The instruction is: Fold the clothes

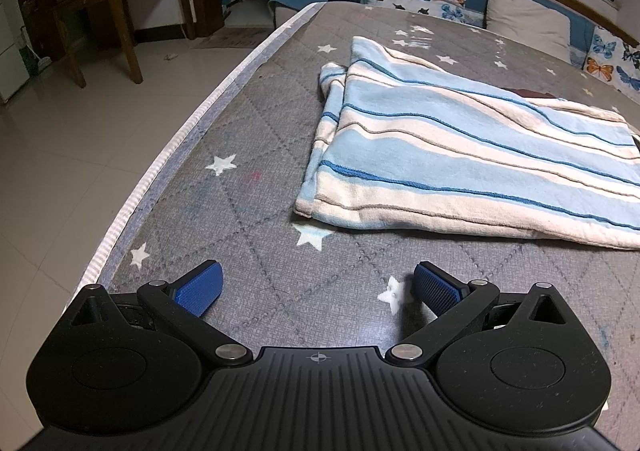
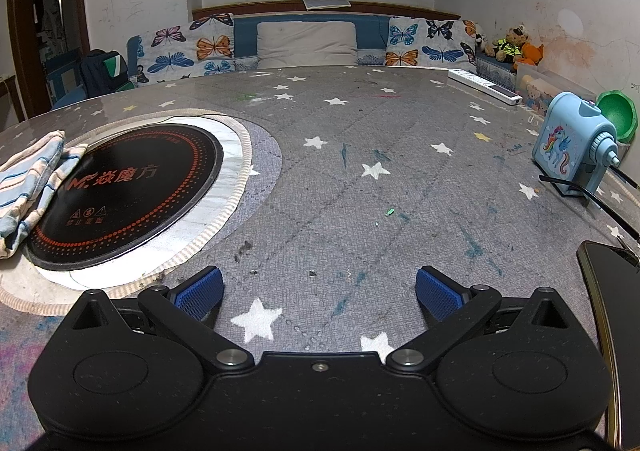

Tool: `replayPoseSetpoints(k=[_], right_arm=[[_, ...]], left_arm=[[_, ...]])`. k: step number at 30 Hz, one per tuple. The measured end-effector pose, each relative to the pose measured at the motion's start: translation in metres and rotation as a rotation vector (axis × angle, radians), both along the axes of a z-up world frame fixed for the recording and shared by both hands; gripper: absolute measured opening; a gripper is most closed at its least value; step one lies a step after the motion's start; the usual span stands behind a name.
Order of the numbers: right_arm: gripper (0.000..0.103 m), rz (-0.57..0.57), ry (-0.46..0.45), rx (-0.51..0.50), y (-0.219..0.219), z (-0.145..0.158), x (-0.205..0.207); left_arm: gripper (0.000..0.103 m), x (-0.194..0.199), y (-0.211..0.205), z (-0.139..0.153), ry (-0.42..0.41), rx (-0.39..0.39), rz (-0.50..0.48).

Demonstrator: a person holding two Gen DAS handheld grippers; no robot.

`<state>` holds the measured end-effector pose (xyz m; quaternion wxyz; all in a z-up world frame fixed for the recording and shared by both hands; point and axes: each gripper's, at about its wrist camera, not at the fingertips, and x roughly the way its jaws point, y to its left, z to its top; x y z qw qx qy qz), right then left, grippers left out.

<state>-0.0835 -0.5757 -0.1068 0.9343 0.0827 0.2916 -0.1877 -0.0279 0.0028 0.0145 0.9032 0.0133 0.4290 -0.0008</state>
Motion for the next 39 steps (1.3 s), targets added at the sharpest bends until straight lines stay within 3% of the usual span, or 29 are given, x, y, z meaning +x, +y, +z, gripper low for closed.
replayPoseSetpoints(k=[39], right_arm=[[0.103,0.000,0.000,0.000,-0.0001,0.0002,0.0002]], left_arm=[[0.103,0.0016,0.0012,0.0013,0.030,-0.002,0.011]])
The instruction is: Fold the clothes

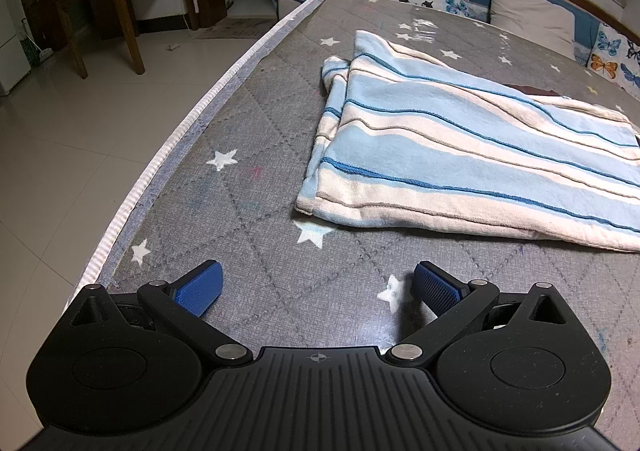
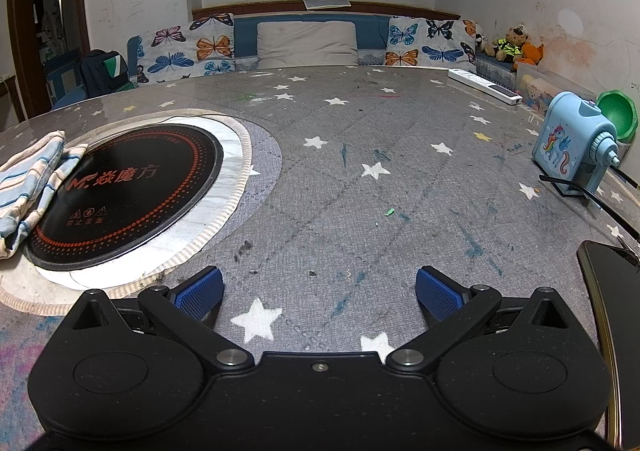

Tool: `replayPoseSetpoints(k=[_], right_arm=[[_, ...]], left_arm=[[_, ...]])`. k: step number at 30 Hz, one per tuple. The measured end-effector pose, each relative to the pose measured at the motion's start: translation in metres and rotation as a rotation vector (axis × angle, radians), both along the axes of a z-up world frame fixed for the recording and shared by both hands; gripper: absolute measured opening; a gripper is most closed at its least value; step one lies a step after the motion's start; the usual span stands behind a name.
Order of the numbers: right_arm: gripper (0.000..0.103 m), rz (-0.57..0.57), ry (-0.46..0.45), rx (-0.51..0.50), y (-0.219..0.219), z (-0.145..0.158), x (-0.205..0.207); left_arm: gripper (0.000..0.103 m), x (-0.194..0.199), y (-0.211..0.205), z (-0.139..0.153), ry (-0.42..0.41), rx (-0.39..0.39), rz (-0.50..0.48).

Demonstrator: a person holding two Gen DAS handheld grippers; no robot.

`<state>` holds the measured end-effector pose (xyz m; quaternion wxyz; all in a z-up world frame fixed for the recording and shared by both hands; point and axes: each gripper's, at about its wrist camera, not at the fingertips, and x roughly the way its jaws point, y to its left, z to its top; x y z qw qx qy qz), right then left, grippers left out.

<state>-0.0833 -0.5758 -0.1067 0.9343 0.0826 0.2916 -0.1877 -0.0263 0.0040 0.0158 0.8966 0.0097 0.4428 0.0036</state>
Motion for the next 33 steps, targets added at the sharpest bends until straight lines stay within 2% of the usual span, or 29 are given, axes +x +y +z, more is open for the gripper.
replayPoseSetpoints(k=[33], right_arm=[[0.103,0.000,0.000,0.000,-0.0001,0.0000,0.0000]], left_arm=[[0.103,-0.0037,-0.0024,-0.0025,-0.027,0.005,0.015]])
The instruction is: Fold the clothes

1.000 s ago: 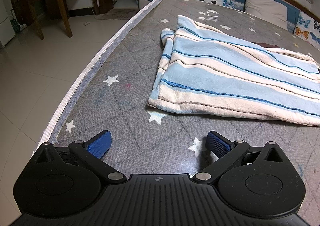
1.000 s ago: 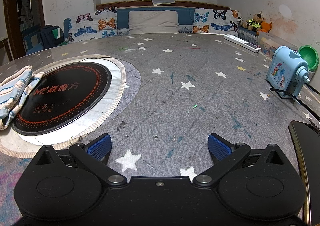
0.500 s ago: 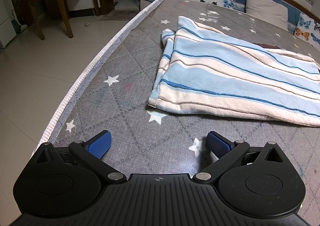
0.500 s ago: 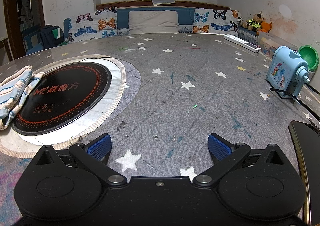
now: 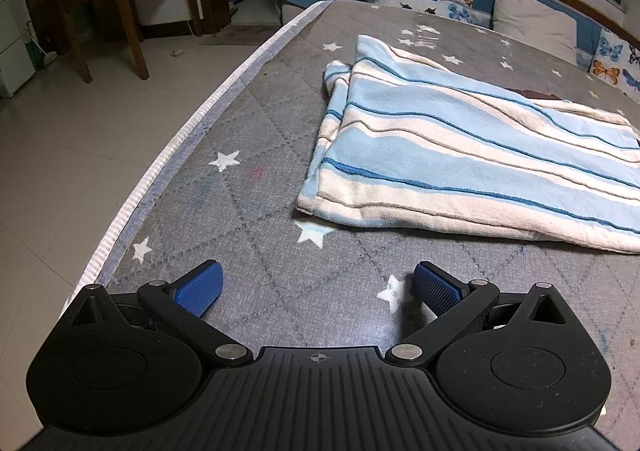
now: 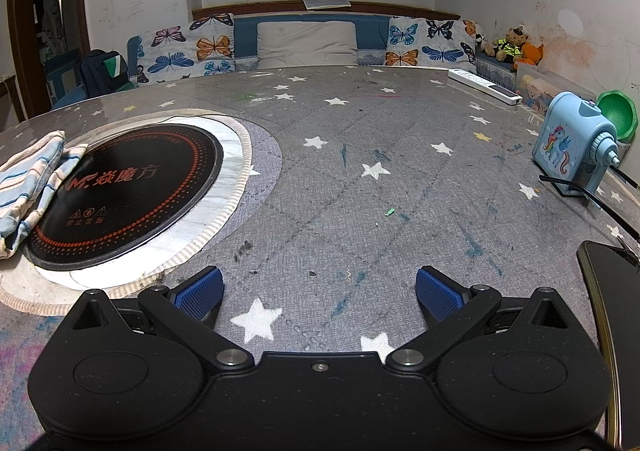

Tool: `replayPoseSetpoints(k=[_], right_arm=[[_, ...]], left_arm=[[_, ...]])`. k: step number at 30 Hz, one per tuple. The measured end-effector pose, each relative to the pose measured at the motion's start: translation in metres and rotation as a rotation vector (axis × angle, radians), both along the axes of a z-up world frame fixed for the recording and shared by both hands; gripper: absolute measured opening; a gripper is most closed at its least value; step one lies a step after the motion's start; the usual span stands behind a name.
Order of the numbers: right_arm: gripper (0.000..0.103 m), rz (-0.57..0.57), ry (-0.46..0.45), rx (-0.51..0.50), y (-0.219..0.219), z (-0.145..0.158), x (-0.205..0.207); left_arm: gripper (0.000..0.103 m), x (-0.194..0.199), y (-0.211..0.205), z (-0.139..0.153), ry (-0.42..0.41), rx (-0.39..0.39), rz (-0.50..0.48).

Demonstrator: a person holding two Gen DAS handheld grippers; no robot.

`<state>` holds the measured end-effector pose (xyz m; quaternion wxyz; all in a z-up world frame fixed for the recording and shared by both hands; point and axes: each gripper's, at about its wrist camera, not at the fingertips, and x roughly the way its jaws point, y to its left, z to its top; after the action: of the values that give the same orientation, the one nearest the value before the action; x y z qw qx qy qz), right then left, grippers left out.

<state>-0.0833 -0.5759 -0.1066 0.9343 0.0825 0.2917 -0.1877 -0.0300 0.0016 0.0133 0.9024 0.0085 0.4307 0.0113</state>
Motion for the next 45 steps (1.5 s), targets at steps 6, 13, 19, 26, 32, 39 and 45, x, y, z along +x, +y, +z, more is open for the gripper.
replayPoseSetpoints(k=[6,13,19,26,32,39,45], right_arm=[[0.103,0.000,0.000,0.000,0.000,0.000,0.000],[0.103,0.000,0.000,0.000,0.000,0.000,0.000],[0.103,0.000,0.000,0.000,0.000,0.000,0.000],[0.103,0.000,0.000,0.000,0.000,0.000,0.000],[0.103,0.000,0.000,0.001,0.000,0.000,0.000],[0.103,0.000,0.000,0.001,0.000,0.000,0.000],[0.103,0.000,-0.001,0.001,0.000,0.000,0.000]], left_arm=[[0.103,-0.002,0.000,-0.001,-0.009,0.001,0.001],[0.103,-0.004,0.000,-0.001,-0.021,0.002,0.000],[0.103,-0.007,0.001,-0.002,-0.027,0.002,0.001],[0.103,-0.009,0.001,-0.003,-0.034,0.003,0.000],[0.103,-0.011,0.000,-0.002,-0.036,0.002,0.002],[0.103,-0.013,0.000,-0.003,-0.034,0.002,0.001],[0.103,-0.023,0.001,-0.007,-0.064,0.002,0.011]])
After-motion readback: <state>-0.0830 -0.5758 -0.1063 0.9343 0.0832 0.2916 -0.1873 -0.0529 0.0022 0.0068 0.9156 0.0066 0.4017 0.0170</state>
